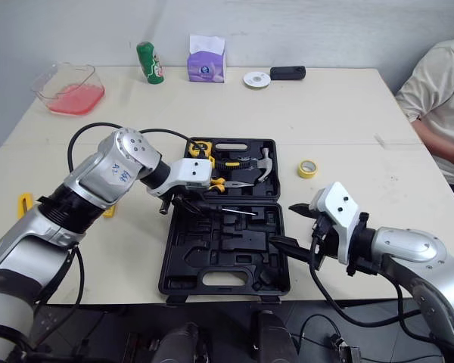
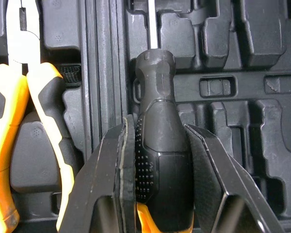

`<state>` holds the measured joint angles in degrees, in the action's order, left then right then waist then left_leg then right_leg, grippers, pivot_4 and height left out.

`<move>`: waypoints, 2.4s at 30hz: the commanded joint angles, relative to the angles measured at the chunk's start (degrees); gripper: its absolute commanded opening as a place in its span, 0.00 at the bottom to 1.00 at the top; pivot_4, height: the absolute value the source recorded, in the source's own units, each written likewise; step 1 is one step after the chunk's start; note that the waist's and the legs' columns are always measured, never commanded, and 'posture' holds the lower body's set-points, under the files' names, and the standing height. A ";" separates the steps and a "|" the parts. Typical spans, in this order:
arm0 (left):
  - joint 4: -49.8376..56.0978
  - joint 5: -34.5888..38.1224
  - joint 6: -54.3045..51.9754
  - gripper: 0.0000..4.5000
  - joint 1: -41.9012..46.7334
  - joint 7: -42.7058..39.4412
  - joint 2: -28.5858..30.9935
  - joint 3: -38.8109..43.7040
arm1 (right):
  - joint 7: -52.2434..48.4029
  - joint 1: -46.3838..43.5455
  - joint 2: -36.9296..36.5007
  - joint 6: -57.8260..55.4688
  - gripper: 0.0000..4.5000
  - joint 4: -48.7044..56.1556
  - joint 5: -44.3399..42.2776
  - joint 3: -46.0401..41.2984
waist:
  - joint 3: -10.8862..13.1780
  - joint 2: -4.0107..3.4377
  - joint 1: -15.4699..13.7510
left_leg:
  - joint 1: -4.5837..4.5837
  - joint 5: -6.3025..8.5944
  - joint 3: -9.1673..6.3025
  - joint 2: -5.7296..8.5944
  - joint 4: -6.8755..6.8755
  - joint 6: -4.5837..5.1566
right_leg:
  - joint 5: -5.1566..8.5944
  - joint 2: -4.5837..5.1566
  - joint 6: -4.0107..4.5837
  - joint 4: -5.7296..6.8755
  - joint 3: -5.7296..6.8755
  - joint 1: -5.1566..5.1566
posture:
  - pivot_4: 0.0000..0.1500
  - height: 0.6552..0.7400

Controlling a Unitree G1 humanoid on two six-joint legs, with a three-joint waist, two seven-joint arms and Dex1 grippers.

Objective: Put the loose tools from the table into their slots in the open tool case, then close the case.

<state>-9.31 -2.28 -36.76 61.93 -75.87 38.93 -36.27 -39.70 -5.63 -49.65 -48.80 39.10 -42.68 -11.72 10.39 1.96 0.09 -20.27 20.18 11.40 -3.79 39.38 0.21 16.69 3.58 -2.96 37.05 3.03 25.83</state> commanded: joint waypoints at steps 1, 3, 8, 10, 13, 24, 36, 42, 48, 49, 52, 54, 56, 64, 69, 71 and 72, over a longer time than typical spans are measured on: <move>1.25 -0.90 -0.58 0.47 -1.24 0.01 0.03 1.59 | 0.32 -0.48 -0.34 0.86 1.00 1.87 -0.36 -1.33 | 0.00 0.00 0.00 | 0.00 0.00 0.00 0.00 0.00 0.00 | 0.00 0.00 0.00 0.01 0.00 0.00 | 1.00 1.00; 2.14 -0.43 0.20 0.63 -1.57 -1.06 1.29 2.84 | 0.35 -0.39 -0.34 0.79 1.00 1.97 -0.48 -1.35 | 0.00 0.00 -0.03 | 0.01 0.00 0.00 -0.01 0.02 0.00 | 0.00 0.00 0.00 0.04 0.00 0.00 | 1.00 1.00; 3.93 4.55 -0.06 0.98 -3.52 -2.78 2.73 9.61 | 0.17 0.11 -0.42 0.82 1.00 2.19 -0.72 -1.65 | 0.00 0.00 0.02 | -0.01 0.01 -0.05 -0.04 0.20 0.02 | 0.00 0.02 0.00 0.17 0.00 -0.01 | 1.00 1.00; 3.49 6.80 2.07 0.98 -5.28 -2.33 2.13 12.72 | 0.18 0.19 -0.36 0.96 1.00 2.16 -0.59 -1.53 | 0.00 0.00 0.01 | -0.01 0.02 -0.06 -0.05 0.20 0.02 | 0.01 0.02 0.01 0.18 0.01 -0.01 | 1.00 1.00; -1.46 14.27 12.27 0.85 -11.32 -0.06 -3.12 22.94 | 0.37 -0.78 0.26 1.41 1.00 1.53 -0.31 -0.59 | -0.02 -0.03 0.00 | -0.01 0.03 -0.06 -0.18 0.23 0.04 | 0.01 0.06 0.01 0.21 0.01 -0.02 | 1.00 1.00; -19.38 12.81 29.94 0.01 -16.27 1.67 -11.17 25.62 | -1.21 -5.58 -0.19 0.40 1.00 0.23 -1.10 2.07 | -0.02 -0.03 -0.09 | -0.09 0.12 -0.14 -0.04 0.48 0.12 | 0.01 0.06 0.01 0.27 0.11 -0.06 | 1.00 1.00; -19.32 -3.60 25.57 0.01 -19.26 8.22 -9.31 13.34 | -0.85 -5.69 -0.18 0.08 1.00 -0.11 -0.70 2.61 | -1.22 -0.25 -0.05 | 0.11 0.24 -0.20 -0.07 0.50 0.21 | -0.02 0.08 -0.04 0.10 0.16 -0.39 | 1.00 1.00; -17.18 -1.74 24.80 0.01 -21.51 10.07 -9.97 14.34 | -0.19 -4.83 -0.11 0.11 1.00 0.05 -0.40 2.19 | -2.19 -0.34 -0.04 | 0.89 0.32 -0.32 -0.29 0.27 0.35 | -0.01 0.16 -0.03 -0.14 0.23 -1.25 | 1.00 1.00; -5.65 13.29 16.39 0.15 -26.37 9.50 -6.91 29.78 | 0.60 1.91 -0.57 0.37 1.00 -2.36 0.42 -7.30 | -2.43 -0.41 0.14 | 1.00 0.38 -0.37 -0.26 -0.12 0.27 | 0.03 0.61 0.04 -0.30 0.40 -1.29 | 1.00 1.00; -2.72 16.04 14.32 0.22 -28.32 8.92 -5.58 32.61 | 0.33 3.86 -0.85 0.06 1.00 -2.83 0.24 -9.67 | -2.34 -0.33 0.37 | 0.94 0.32 -0.36 -0.27 -0.14 0.22 | 0.04 0.61 0.04 -0.29 0.40 -1.21 | 1.00 1.00; 4.81 21.13 9.79 0.54 -36.61 12.31 -2.13 41.17 | -2.59 11.08 -2.16 0.57 1.00 -4.66 0.75 -16.71 | -2.18 -0.24 1.28 | 0.88 0.29 -0.41 -0.35 -0.24 0.09 | 0.12 0.54 0.16 -0.27 0.40 -1.04 | 1.00 1.00; 10.04 24.88 5.10 0.76 -45.69 15.93 0.37 51.21 | -4.17 15.96 -2.57 1.86 1.00 -8.96 2.68 -23.16 | -2.08 -0.25 1.52 | 0.91 0.29 -0.44 -0.34 -0.28 0.07 | 0.16 0.55 0.16 -0.28 0.41 -1.04 | 1.00 1.00; 14.09 27.97 1.40 0.99 -52.54 19.03 1.29 59.22 | -6.00 19.42 -3.03 3.30 1.00 -12.75 4.37 -27.79 | -1.99 -0.21 1.57 | 0.99 0.32 -0.44 -0.35 -0.32 0.04 | 0.18 0.56 0.15 -0.31 0.38 -1.13 | 1.00 1.00; 7.14 30.82 0.19 1.00 -70.92 25.49 5.31 85.04 | -12.28 23.92 -6.79 12.50 1.00 -32.11 12.41 -36.80 | -1.55 -0.19 1.53 | 1.06 0.50 -0.51 -0.31 -0.51 0.00 | 0.24 0.66 0.26 -0.60 0.50 -1.18 | 1.00 1.00; -2.44 28.95 5.47 1.00 -72.18 26.59 9.46 87.81 | -16.15 20.10 -11.87 20.18 1.00 -45.86 17.17 -33.38 | -1.34 -0.45 1.55 | 1.05 0.65 -0.55 -0.12 -0.78 -0.12 | 0.55 0.89 0.84 -0.89 0.61 -1.21 | 1.00 1.00; -5.29 27.56 7.87 1.00 -72.88 27.94 10.51 88.16 | -16.01 15.52 -13.32 21.03 1.00 -49.48 17.68 -31.07 | -1.33 -0.47 1.74 | 1.06 0.60 -0.54 -0.04 -0.98 -0.09 | 0.53 0.96 0.84 -1.03 0.58 -1.22 | 1.00 1.00; -5.92 27.14 8.49 1.00 -73.23 28.68 10.72 88.19 | -16.03 13.73 -13.69 21.16 1.00 -50.55 17.79 -30.15 | -1.31 -0.51 1.85 | 1.07 0.54 -0.53 -0.03 -1.07 -0.16 | 0.51 0.98 0.80 -1.06 0.57 -1.21 | 1.00 1.00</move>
<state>-14.45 25.85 -30.30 -10.72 -48.32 48.45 50.21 -55.48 9.71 -61.82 -28.89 -10.21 -25.16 -42.03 9.08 1.45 1.94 -19.20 20.71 10.87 -3.82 38.26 0.02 17.14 4.56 -2.25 35.98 3.59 24.64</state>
